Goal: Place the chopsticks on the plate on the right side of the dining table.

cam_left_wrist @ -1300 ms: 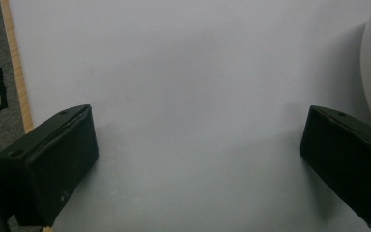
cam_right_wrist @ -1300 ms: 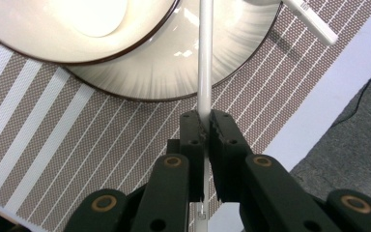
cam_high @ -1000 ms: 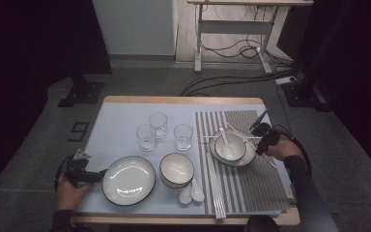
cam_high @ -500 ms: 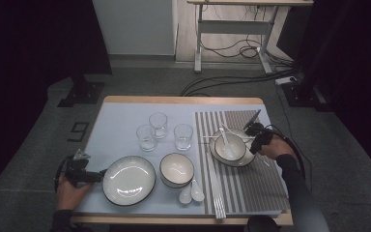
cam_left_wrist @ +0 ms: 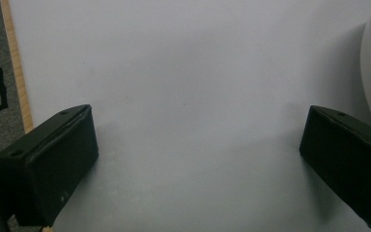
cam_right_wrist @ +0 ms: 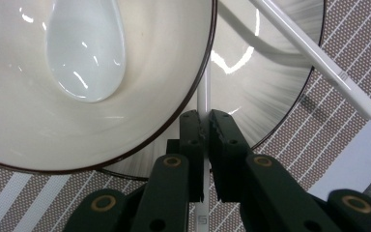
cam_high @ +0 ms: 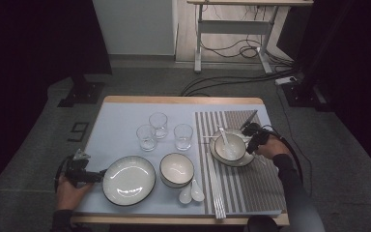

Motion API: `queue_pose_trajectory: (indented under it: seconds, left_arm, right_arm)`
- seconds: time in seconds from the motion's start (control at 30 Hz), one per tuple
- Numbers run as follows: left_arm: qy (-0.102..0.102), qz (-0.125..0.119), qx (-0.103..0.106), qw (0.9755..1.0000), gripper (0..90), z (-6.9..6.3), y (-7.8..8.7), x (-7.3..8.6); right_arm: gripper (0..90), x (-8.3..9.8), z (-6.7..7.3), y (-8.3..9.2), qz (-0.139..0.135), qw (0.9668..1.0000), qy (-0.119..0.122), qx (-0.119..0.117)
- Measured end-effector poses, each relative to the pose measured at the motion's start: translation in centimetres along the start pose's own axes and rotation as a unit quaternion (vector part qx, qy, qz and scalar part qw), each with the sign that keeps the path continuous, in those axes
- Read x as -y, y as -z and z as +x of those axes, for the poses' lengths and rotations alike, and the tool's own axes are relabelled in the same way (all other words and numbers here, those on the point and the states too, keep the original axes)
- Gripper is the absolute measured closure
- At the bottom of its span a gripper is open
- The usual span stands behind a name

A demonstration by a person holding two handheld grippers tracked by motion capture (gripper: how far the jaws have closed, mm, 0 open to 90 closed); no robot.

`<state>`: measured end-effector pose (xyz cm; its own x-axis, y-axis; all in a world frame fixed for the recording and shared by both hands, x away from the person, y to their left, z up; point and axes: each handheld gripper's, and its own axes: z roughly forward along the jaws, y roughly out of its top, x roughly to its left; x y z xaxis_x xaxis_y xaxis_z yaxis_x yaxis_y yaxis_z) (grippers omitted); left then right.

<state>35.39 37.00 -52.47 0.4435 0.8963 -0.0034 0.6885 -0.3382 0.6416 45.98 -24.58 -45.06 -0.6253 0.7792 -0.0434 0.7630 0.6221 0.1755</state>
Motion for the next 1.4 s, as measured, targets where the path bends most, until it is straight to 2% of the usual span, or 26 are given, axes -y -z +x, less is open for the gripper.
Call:
queue_pose_trajectory:
  seconds: [0.4, 0.57, 0.73, 0.87, 1.1, 1.4]
  left_arm:
    - [0.0, 0.0, 0.0, 1.0, 0.0, 0.0, 0.0, 0.0]
    - [0.0, 0.0, 0.0, 1.0, 0.0, 0.0, 0.0, 0.0]
    - [0.0, 0.0, 0.0, 1.0, 0.0, 0.0, 0.0, 0.0]
    - [0.0, 0.0, 0.0, 1.0, 0.0, 0.0, 0.0, 0.0]
    - [0.0, 0.0, 0.0, 1.0, 0.0, 0.0, 0.0, 0.0]
    - [0.0, 0.0, -0.001, 1.0, 0.0, 0.0, 0.0, 0.0]
  right_arm:
    - [83.0, -0.1, -0.1, -0.7, -0.011, 0.9999, 0.006, -0.006]
    - [72.7, 0.1, -0.4, -0.4, -0.021, 0.9998, -0.001, 0.001]
    - [50.1, 0.8, -1.0, 0.3, -0.033, 0.9993, -0.016, 0.007]
    - [38.5, 1.6, -1.1, 0.9, -0.032, 0.9989, -0.032, 0.009]
    - [31.5, 3.1, -0.8, 1.6, -0.03, 0.9986, -0.042, 0.013]
    - [29.6, 5.9, -1.0, 1.3, -0.031, 0.9971, -0.068, 0.015]
